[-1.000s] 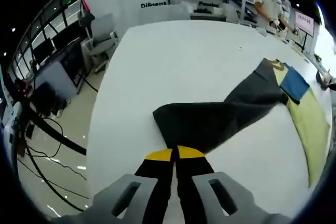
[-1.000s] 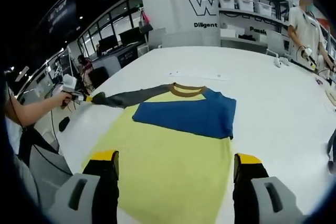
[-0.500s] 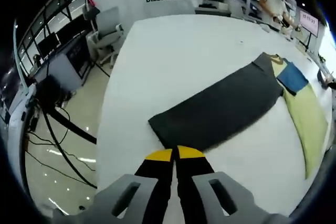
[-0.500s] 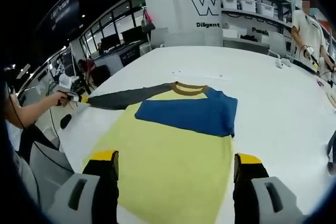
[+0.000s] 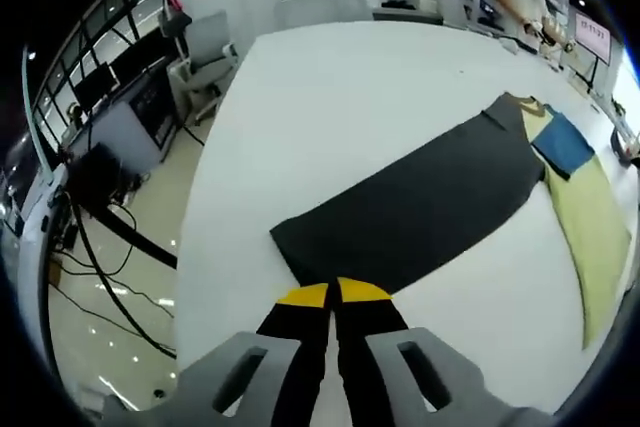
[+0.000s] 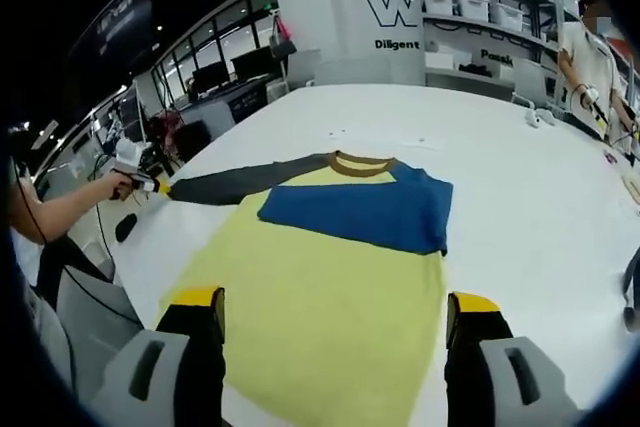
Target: Fold the garment on the visible template until the final outline fits inside the template.
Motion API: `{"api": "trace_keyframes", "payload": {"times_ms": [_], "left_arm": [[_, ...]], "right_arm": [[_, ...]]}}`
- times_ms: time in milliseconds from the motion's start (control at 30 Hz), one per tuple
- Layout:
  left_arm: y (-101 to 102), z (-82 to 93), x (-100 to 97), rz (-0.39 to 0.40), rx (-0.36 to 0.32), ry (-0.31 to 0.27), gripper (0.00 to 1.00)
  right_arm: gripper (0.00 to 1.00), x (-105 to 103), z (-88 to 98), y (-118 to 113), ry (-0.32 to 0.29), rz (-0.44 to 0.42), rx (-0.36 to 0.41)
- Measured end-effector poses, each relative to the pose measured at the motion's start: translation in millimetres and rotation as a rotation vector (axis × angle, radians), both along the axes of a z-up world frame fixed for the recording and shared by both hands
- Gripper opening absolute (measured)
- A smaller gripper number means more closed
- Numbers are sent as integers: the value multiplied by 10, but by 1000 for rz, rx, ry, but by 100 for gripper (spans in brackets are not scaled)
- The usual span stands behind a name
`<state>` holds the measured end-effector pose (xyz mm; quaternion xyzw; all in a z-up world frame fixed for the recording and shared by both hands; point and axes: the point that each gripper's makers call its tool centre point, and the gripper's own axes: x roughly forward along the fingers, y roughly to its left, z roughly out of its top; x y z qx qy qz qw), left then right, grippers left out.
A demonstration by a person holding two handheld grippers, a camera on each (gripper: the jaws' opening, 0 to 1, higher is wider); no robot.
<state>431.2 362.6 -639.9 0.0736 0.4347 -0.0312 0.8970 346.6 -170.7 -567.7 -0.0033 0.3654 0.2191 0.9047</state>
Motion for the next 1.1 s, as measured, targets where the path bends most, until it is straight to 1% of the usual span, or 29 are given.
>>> {"api": "trace_keyframes", "payload": {"times_ms": [100,267,400,500,667,700,767,800,867,900,967,1100], "left_arm": [[-95,7,45,-15,-12,-9,2],[-291,32,112,-7,-67,-39,2],[-437,52,152,-31,-71,-48,2],[-556,93,210,-34,-100,-64,2],[-883,212,354,-90,-128,-98,2],[-979,233,396,-110,-153,-108,2],[-1095,260,434,-124,-185,-114,2],[-1119,267,442,-125,-190,-114,2],[-1278,331,503,-155,-192,-131,2],[-1304,340,510,-158,-194,-133,2],[-1439,375,555,-180,-207,-139,2],[-1627,424,611,-212,-221,-149,2]], "right_arm": [[90,-2,-3,1,0,5,-4],[90,2,-10,2,0,9,-6],[90,0,-9,-1,-1,12,-5],[90,-13,-15,-1,1,12,-4],[91,-22,-28,-2,5,15,-5],[91,-23,-28,-1,5,16,-4],[91,-21,-32,-7,6,16,-3],[91,-21,-32,-7,6,16,-3],[91,-26,-36,-3,7,19,-2],[91,-26,-37,-3,7,20,-2],[91,-31,-51,-10,11,23,-6],[92,-33,-54,-19,11,26,-7]]}}
